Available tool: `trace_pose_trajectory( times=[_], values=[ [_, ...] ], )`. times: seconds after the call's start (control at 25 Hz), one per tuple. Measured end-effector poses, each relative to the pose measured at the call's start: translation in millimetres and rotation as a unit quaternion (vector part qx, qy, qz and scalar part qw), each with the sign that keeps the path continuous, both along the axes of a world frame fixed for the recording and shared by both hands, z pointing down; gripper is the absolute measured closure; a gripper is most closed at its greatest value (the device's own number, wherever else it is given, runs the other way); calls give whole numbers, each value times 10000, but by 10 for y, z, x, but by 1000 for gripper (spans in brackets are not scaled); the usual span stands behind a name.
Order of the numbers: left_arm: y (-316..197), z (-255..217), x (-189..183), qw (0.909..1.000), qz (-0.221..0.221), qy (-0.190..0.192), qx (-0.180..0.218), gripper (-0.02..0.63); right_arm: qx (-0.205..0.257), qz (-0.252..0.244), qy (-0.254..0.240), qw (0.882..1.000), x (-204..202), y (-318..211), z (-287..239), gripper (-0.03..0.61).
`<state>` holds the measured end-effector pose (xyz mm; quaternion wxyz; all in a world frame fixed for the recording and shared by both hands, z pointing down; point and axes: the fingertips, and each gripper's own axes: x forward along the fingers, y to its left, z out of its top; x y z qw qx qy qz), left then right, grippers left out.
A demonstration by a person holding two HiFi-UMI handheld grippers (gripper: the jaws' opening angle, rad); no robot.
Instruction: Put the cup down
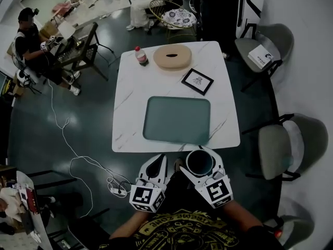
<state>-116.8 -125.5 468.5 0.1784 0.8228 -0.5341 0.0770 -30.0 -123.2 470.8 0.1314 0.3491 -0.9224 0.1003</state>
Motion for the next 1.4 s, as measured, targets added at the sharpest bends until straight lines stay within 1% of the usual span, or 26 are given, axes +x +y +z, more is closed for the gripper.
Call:
trace_pose_trajectory(
  times=[0.16, 0.28, 0.48, 0.76, 0.84, 1.04, 1.16, 1.28, 1.4],
  values=[
    [-226, 45, -79, 10000, 26, -32, -32, 604, 95, 64, -40, 9999, -90, -255, 16, 212],
    [-405, 82, -137, 9999, 72, -37, -58, 603, 70, 51, 31, 10000, -184, -434, 31, 212],
    [-678, 185, -206, 9998, 166, -17, -94, 604, 25, 134, -13, 9999, -304, -700, 192, 212],
    [-985, 382, -339, 9996, 53, -191, -192, 603, 102, 207, 91, 9997, -406, -1027, 358, 212],
    [-1067, 448, -362, 9995, 33, -220, -226, 603, 121, 253, 52, 9996, -430, -1117, 438, 212],
    [-1276, 626, -371, 9991, 30, -288, -320, 604, 101, 249, 122, 9996, -470, -1340, 598, 212],
    [-1382, 745, -356, 9985, 55, -347, -410, 603, 37, 316, 71, 9995, -478, -1446, 767, 212],
    [-1465, 849, -335, 9981, 89, -414, -453, 603, 39, 204, 178, 9996, -516, -1519, 869, 212],
    [-1491, 1012, -334, 9972, 68, -425, -614, 604, 80, 76, 358, 9993, -542, -1600, 915, 212]
  ],
)
